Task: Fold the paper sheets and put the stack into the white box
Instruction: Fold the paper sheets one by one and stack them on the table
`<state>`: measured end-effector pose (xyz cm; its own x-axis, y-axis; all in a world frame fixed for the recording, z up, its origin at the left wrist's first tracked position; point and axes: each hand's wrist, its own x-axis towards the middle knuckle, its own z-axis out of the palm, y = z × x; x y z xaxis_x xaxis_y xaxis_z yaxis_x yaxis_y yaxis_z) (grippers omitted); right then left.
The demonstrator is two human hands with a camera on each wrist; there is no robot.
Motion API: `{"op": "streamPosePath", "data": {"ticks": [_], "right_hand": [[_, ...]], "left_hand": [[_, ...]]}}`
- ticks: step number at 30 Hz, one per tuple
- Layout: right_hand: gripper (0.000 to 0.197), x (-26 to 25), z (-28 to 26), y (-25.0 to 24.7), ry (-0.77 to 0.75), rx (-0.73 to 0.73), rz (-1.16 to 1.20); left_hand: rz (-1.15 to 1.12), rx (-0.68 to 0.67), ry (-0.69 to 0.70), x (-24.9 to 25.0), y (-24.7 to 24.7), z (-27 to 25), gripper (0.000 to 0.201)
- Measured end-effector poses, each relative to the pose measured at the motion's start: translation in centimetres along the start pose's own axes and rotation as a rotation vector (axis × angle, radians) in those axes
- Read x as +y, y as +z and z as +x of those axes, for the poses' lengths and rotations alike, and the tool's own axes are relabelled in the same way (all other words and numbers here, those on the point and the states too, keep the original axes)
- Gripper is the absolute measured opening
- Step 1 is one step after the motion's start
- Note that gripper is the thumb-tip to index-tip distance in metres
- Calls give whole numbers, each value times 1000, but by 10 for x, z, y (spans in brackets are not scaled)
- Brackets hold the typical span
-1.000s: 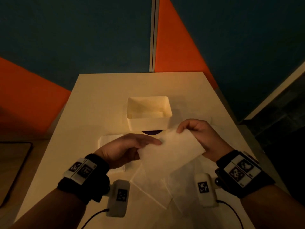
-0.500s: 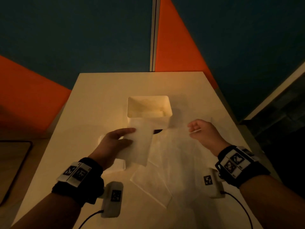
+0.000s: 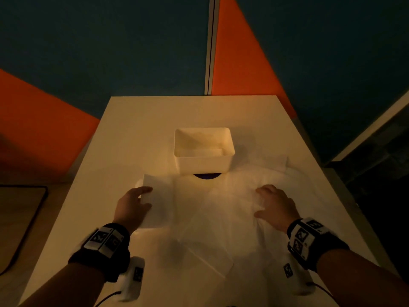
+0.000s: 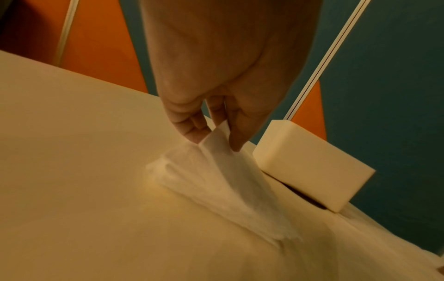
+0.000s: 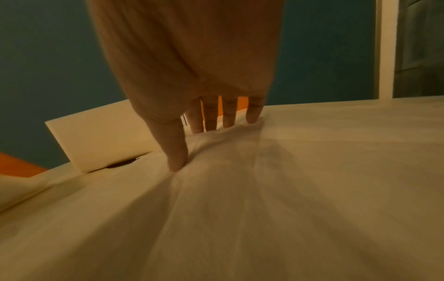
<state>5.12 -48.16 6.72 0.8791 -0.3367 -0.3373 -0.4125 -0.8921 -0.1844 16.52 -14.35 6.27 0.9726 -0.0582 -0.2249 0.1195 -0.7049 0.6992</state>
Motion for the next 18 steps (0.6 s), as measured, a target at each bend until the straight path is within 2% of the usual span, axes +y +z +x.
{"op": "streamPosePath", "data": {"ticks": [3,9,14,18], "right_hand": [[50,1,1,1,-11,51,56],[31,1,-3,2,5,124,160],[4,3,-1,1,-7,155,226],[15,4,-1,-3,-7,237,276]], "left_hand": [[8,9,8,-6,0,1,45],[40,42,41,-19,4,5,45],[124,35,59,-23,5,8,45],[283,36,29,-27,6,10,50]]}}
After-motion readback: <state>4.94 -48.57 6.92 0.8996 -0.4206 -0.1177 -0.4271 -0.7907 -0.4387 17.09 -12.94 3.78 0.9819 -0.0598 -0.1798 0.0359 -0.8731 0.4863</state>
